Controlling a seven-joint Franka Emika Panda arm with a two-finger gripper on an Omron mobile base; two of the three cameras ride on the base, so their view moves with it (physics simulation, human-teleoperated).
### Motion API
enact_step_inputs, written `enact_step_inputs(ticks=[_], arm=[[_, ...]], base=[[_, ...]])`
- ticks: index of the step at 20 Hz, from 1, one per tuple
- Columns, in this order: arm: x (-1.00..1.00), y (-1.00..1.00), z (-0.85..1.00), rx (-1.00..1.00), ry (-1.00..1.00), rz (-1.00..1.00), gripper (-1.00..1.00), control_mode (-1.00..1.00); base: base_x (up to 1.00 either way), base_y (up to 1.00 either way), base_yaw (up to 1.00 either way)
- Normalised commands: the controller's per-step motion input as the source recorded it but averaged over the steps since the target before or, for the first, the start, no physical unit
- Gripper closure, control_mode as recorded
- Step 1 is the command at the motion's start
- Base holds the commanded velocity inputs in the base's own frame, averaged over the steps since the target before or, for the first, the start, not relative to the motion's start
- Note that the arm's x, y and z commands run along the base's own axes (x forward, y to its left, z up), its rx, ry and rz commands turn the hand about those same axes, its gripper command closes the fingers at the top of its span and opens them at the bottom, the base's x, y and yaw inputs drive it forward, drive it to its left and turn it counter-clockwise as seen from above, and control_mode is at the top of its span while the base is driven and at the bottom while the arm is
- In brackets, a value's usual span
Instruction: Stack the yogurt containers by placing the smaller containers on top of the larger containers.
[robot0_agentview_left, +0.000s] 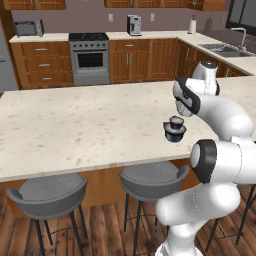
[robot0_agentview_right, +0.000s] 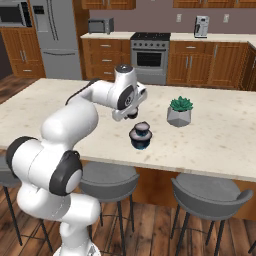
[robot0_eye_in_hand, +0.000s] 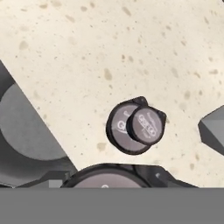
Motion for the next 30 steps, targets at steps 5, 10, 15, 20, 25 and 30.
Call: enact_step_inputs(ticks=[5,10,15,20,25,30], arm=[[0.13,0.05,-0.17,0.0,0.06,0.0,1.0,-1.0],[0.1,0.01,-0.08,0.0,0.02,0.0,1.0,-1.0],[0.0,-0.13,-0.03,0.0,0.0,0.01,1.0,-1.0],[0.03,-0.09,-0.18,0.0,0.0,0.0,1.0,-1.0],[0.15,0.0,-0.29,0.0,0.01,0.0,1.0,-1.0],[0.17,0.0,-0.25,0.0,0.0,0.0,1.0,-1.0]], base=[[0.0,0.0,0.0],[0.0,0.0,0.0],[0.0,0.0,0.0],[0.0,0.0,0.0],[0.0,0.0,0.0],[0.0,0.0,0.0]])
